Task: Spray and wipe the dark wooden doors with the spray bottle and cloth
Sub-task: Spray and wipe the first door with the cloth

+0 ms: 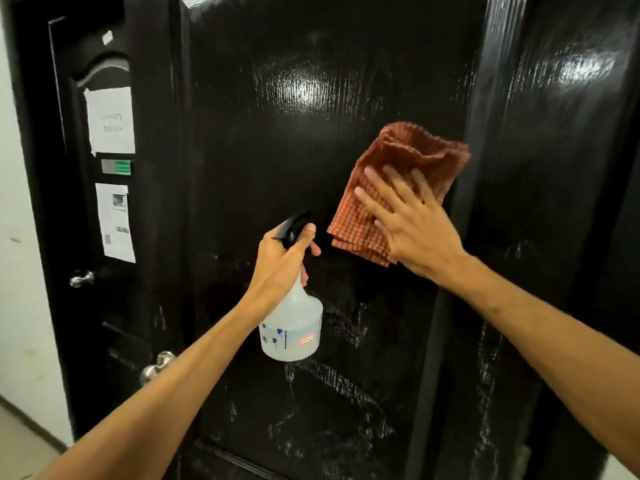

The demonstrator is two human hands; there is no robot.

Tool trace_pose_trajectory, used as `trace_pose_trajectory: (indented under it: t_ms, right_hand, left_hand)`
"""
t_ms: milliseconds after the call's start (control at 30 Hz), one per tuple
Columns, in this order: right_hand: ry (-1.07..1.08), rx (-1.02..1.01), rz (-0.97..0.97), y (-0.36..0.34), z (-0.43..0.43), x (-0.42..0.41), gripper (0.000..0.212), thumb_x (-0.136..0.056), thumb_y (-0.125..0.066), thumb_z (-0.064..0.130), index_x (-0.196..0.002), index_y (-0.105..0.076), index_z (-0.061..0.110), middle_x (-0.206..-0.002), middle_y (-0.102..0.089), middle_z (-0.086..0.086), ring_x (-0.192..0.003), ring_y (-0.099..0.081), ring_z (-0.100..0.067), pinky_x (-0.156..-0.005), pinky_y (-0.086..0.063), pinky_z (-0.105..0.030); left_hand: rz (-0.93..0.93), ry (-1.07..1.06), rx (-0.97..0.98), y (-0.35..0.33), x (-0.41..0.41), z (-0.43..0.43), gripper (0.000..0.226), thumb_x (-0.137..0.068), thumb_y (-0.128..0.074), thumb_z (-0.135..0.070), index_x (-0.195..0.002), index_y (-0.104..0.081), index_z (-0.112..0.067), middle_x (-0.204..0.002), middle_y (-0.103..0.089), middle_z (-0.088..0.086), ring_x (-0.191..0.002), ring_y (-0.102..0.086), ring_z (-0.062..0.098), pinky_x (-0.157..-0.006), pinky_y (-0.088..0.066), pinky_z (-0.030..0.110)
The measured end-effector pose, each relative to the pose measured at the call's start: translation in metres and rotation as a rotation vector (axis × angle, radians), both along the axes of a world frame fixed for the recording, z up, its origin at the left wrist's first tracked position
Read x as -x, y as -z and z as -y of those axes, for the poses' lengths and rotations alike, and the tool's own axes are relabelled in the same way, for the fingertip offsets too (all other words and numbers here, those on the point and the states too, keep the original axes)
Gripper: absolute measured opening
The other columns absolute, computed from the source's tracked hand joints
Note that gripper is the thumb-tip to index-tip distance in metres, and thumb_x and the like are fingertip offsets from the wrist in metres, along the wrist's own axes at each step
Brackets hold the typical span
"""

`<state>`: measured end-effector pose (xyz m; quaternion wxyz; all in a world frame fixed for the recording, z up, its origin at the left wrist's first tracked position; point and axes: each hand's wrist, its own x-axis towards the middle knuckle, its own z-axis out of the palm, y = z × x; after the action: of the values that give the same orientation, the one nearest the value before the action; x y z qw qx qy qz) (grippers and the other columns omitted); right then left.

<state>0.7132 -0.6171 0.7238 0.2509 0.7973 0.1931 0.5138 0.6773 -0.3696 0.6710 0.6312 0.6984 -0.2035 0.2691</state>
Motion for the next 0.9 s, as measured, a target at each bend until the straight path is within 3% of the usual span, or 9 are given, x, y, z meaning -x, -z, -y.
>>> trace_pose_trajectory:
  t_ms: [67, 233, 333, 433, 500, 600, 667, 767, 900]
  right_hand:
    - [0.01, 0.144, -0.103, 0.044, 0.006, 0.004, 0.073, -0.102, -0.045, 0.03, -0.166, -0.009, 0.024, -0.173, 0.001, -0.009, -0.159, -0.002, -0.032, -0.126, -0.009, -0.057]
    - [0.031, -0.036, -0.063, -0.012, 0.03, 0.007, 0.062, -0.105, -0.034, 0.039, -0.164, -0.015, 0.033, -0.152, -0.05, -0.016, -0.136, -0.049, -0.04, -0.108, -0.039, -0.052]
    - [0.005, -0.06, 0.003, -0.025, 0.027, 0.012, 0.062, -0.105, -0.028, 0.035, -0.165, -0.015, 0.026, -0.171, -0.016, -0.009, -0.156, -0.02, -0.033, -0.123, -0.022, -0.054]
    - [0.014, 0.091, -0.071, 0.047, 0.029, 0.017, 0.071, -0.099, -0.034, 0.024, -0.166, -0.009, 0.02, -0.173, 0.003, -0.009, -0.159, 0.002, -0.03, -0.127, -0.01, -0.053]
    - [0.065, 0.122, -0.16, 0.068, 0.039, 0.024, 0.075, -0.096, -0.038, 0.017, -0.165, -0.01, 0.02, -0.172, -0.008, -0.012, -0.157, -0.016, -0.033, -0.124, -0.026, -0.05]
    - [-0.002, -0.112, -0.106, 0.014, 0.053, 0.025, 0.063, -0.096, -0.048, 0.019, -0.156, -0.033, 0.023, -0.141, -0.057, -0.021, -0.121, -0.059, -0.043, -0.094, -0.051, -0.049]
    - [0.001, -0.165, -0.019, -0.038, 0.064, 0.03, 0.064, -0.1, -0.046, 0.02, -0.161, -0.028, 0.017, -0.155, -0.045, -0.019, -0.135, -0.05, -0.041, -0.103, -0.046, -0.05]
    - [-0.021, -0.1, 0.023, -0.039, 0.073, 0.028, 0.064, -0.103, -0.031, 0.024, -0.164, -0.016, 0.015, -0.173, -0.005, -0.01, -0.159, -0.005, -0.029, -0.127, -0.017, -0.051]
    - [0.053, 0.07, -0.093, 0.035, 0.082, 0.036, 0.076, -0.098, -0.043, 0.02, -0.166, -0.009, 0.02, -0.172, -0.009, -0.011, -0.157, -0.017, -0.033, -0.123, -0.026, -0.05]
  left_hand:
    - [-0.008, 0.002, -0.003, 0.001, 0.002, 0.004, 0.023, -0.107, -0.057, -0.028, -0.117, -0.065, -0.009, -0.091, -0.075, 0.013, -0.039, -0.054, 0.022, -0.048, -0.049, 0.03]
    - [-0.004, -0.015, -0.012, 0.0, 0.005, 0.006, 0.02, -0.107, -0.057, -0.028, -0.113, -0.066, -0.011, -0.091, -0.076, 0.012, -0.04, -0.053, 0.023, -0.048, -0.049, 0.031]
    - [0.004, -0.023, 0.011, 0.0, 0.007, 0.009, 0.022, -0.107, -0.057, -0.029, -0.114, -0.066, -0.01, -0.091, -0.075, 0.013, -0.04, -0.053, 0.023, -0.048, -0.049, 0.03]
    - [-0.002, -0.009, 0.015, 0.007, 0.013, 0.012, 0.022, -0.107, -0.057, -0.028, -0.114, -0.066, -0.009, -0.091, -0.075, 0.014, -0.041, -0.053, 0.023, -0.049, -0.05, 0.032]
    - [-0.015, 0.014, 0.003, 0.011, 0.016, 0.015, 0.021, -0.107, -0.058, -0.029, -0.11, -0.066, -0.01, -0.091, -0.075, 0.014, -0.041, -0.053, 0.023, -0.05, -0.05, 0.033]
    - [-0.025, 0.038, -0.008, 0.01, 0.02, 0.021, 0.02, -0.107, -0.057, -0.03, -0.11, -0.066, -0.012, -0.092, -0.075, 0.012, -0.042, -0.053, 0.022, -0.051, -0.051, 0.033]
    - [-0.014, 0.038, -0.005, 0.006, 0.021, 0.026, 0.021, -0.107, -0.057, -0.031, -0.112, -0.066, -0.012, -0.092, -0.075, 0.012, -0.043, -0.054, 0.022, -0.051, -0.051, 0.033]
    - [-0.002, 0.038, 0.009, 0.005, 0.02, 0.032, 0.022, -0.107, -0.057, -0.031, -0.111, -0.066, -0.01, -0.092, -0.075, 0.012, -0.042, -0.054, 0.024, -0.05, -0.051, 0.035]
    - [-0.011, 0.072, 0.015, 0.005, 0.019, 0.041, 0.022, -0.107, -0.057, -0.03, -0.109, -0.066, -0.01, -0.092, -0.075, 0.012, -0.041, -0.052, 0.025, -0.049, -0.05, 0.035]
